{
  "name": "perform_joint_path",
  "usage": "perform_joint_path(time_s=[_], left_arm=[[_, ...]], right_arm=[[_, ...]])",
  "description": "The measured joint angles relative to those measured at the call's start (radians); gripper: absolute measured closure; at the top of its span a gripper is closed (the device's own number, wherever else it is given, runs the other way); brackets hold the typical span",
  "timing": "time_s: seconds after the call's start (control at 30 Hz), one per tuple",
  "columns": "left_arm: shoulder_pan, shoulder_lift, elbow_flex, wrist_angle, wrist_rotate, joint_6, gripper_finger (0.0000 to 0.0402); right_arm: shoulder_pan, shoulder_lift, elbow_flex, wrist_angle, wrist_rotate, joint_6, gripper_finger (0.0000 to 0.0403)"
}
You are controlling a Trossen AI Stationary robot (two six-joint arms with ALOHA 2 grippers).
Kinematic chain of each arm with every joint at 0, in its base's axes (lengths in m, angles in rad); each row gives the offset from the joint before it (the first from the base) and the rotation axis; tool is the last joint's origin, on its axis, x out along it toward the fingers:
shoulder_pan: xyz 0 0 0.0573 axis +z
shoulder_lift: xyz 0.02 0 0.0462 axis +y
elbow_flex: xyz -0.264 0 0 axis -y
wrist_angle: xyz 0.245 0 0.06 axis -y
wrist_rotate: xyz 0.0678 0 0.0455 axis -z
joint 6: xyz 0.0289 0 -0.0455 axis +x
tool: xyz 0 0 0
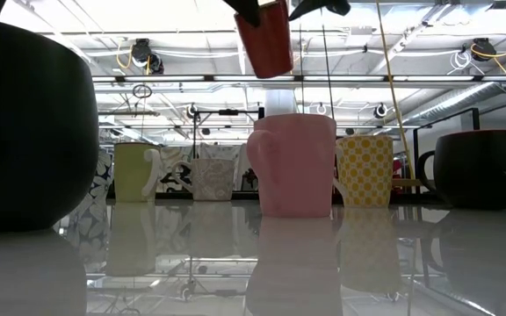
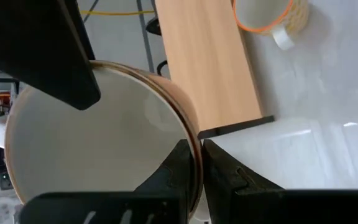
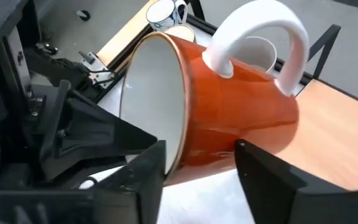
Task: Place coffee mugs
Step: Put the orange mug on the shelf
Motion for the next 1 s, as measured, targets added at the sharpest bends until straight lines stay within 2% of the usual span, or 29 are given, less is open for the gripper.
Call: perform_joint_path(time_s=[0.13, 0.47, 0.63, 0.7, 0.83, 1.0], left_arm=[[-0.012, 0.0, 0.0, 0.02, 0.0, 0.002, 0.0362], [-0.034, 0.0, 0.0, 0.096, 0.001, 0.015, 0.0357], [-0.035, 0.0, 0.0, 0.163, 0.053, -0.066, 0.0356], [-0.034, -0.002, 0.001, 0.202, 0.115, -0.112, 0.0353], [-0.034, -0.013, 0.004, 0.264, 0.178, -0.201, 0.0312], [-0.03, -0.013, 0.004, 0.292, 0.195, -0.267, 0.0211]], right_arm=[[-0.004, 0.0, 0.0, -0.007, 0.004, -0.019, 0.0279], [-0.008, 0.002, -0.001, -0.013, 0.012, -0.051, 0.0386], [-0.014, 0.004, -0.003, -0.019, 0.013, -0.054, 0.0398], [-0.019, 0.003, -0.003, -0.02, 0.007, -0.073, 0.0401], [-0.038, -0.001, -0.006, -0.043, 0.009, -0.097, 0.0402], [-0.077, -0.014, -0.004, -0.041, 0.01, -0.109, 0.0402]])
